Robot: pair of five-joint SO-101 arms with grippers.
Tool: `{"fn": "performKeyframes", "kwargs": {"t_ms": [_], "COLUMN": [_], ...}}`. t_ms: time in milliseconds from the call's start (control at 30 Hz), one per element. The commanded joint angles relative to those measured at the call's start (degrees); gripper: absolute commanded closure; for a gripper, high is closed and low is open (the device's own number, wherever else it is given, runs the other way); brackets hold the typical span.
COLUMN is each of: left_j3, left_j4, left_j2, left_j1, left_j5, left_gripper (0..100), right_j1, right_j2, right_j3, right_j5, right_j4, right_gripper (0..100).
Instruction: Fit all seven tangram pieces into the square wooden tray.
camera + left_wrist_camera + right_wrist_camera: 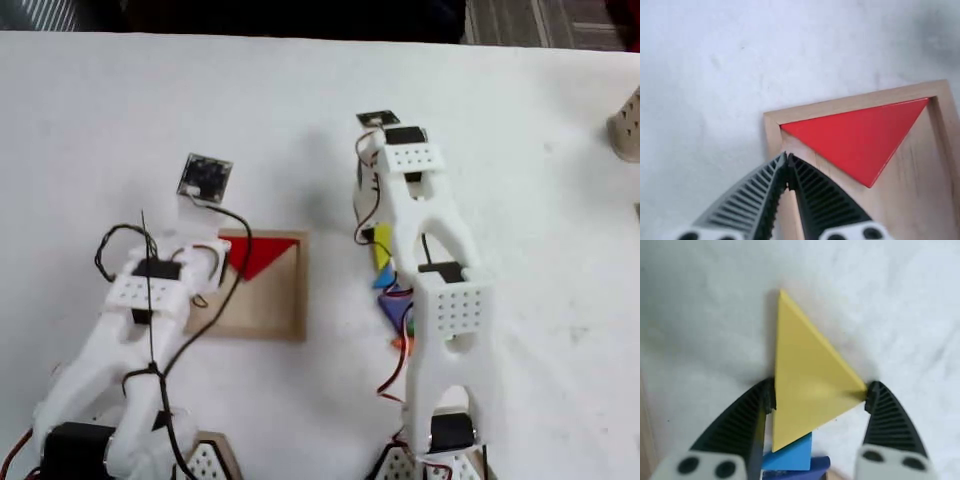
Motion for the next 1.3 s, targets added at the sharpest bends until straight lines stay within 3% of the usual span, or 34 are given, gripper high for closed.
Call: {"fn": "performKeyframes", "kwargs": {"t_ms": [0,833,1067,1267], "left_j3": [-0.2,-0.4,-2.4,-4.5], "left_j4": [-0.8,-1.1,-1.1,-1.4], "left_j2": [-2.0,-2.0,-2.0,-1.7], "left_j1": [-0.5,-0.6,-6.2,-13.1], "left_j5": [-0.5,-0.5,0.4,9.1], "left_gripper": [97,97,97,97], "right_j1": [0.1,-1.1,-7.2,-12.0], "right_j2": [-2.1,-13.1,-14.4,-14.5], "right_j3": [-0.3,-0.8,-0.6,-0.3], "right_j5": [-0.1,-4.3,-5.4,-9.3], "right_j4": [-1.1,9.2,14.2,14.5], "right_gripper": [82.8,82.9,82.9,82.9]}}
